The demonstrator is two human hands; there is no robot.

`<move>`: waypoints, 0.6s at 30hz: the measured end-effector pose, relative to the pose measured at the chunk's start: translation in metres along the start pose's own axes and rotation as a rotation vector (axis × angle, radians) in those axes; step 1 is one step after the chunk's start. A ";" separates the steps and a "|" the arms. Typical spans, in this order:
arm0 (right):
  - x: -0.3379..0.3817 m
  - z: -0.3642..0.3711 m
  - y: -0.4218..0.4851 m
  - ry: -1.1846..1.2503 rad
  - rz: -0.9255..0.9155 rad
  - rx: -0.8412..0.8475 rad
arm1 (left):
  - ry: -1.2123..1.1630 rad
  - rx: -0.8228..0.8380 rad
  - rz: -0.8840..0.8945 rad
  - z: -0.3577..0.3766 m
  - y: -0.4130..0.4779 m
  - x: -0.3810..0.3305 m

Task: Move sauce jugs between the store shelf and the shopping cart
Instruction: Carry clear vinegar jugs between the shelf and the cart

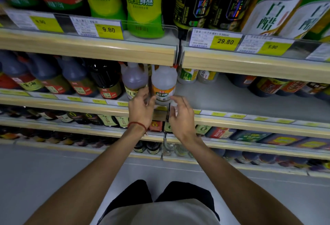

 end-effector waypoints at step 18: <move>0.225 0.170 -0.009 -0.411 -0.381 0.341 | 0.814 -0.011 -0.302 -0.238 -0.140 0.077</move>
Point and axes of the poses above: each hand's wrist, its own y-axis towards the middle knuckle, its own z-axis out of the palm, x = y × z, the point moved 10 cm from there along y, towards the middle knuckle, and after that the axes turned 13 degrees about x, right-handed, at the moved point
